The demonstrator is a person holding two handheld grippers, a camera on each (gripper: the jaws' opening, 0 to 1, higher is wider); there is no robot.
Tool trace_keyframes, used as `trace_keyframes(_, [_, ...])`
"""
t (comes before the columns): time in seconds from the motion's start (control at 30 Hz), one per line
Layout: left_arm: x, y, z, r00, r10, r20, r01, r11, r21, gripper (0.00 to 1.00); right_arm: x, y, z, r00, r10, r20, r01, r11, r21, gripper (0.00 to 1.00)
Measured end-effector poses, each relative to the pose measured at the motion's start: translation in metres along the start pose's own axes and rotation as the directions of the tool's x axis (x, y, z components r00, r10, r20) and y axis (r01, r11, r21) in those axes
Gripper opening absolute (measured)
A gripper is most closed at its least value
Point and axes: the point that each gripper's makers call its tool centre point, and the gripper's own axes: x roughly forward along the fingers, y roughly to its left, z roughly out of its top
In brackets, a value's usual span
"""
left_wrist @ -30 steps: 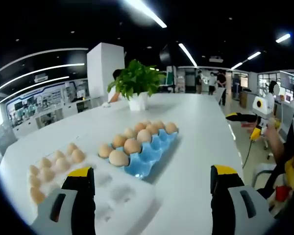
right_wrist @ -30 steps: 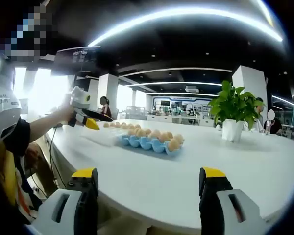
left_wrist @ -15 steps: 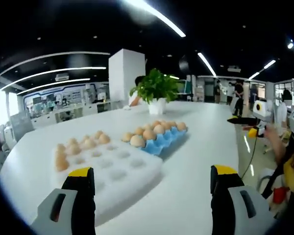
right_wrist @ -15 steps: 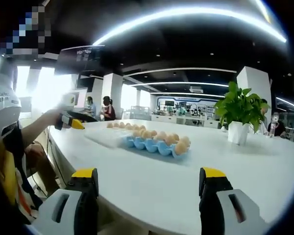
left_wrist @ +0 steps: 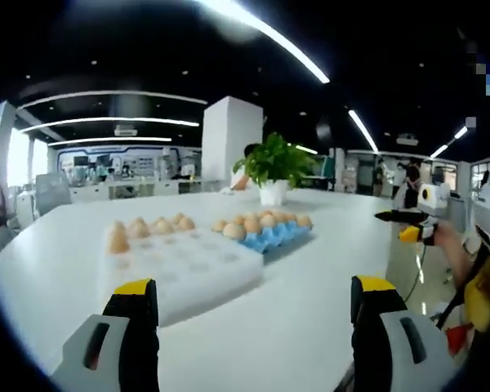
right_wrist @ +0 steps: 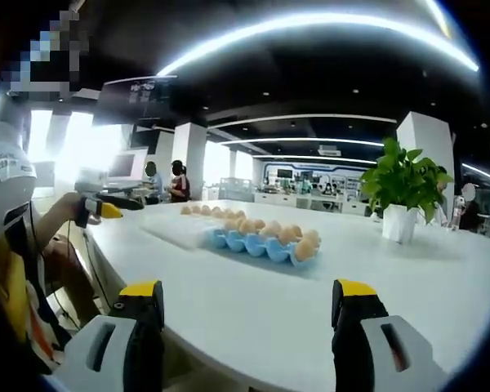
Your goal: Pick up the eggs on the table and place them into the egg tray on the table
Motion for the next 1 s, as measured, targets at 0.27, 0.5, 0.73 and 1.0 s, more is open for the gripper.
trace_keyframes(0.27, [-0.014, 0.006, -0.014, 0.997, 0.074, 0.023, -0.074, 0.997, -0.015, 1.0, 0.002, 0.004, -0.001, 1.0, 0.008, 0.003, -0.008, 1.0, 0.008, 0.88])
trace_keyframes(0.5, [-0.029, 0.009, -0.03, 0.994, 0.108, 0.01, -0.107, 0.992, -0.064, 1.0, 0.0, 0.002, -0.001, 1.0, -0.003, 0.012, 0.003, 1.0, 0.012, 0.88])
trace_keyframes(0.73, [-0.035, 0.013, -0.03, 0.991, 0.131, 0.006, -0.13, 0.989, -0.069, 1.0, 0.001, 0.004, -0.002, 1.0, 0.005, 0.012, -0.005, 1.0, 0.016, 0.88])
trace_keyframes(1.0, [-0.031, 0.017, -0.024, 0.991, 0.132, 0.033, -0.129, 0.988, -0.087, 1.0, 0.0, 0.0, -0.003, 1.0, -0.012, 0.023, 0.011, 1.0, 0.028, 0.88])
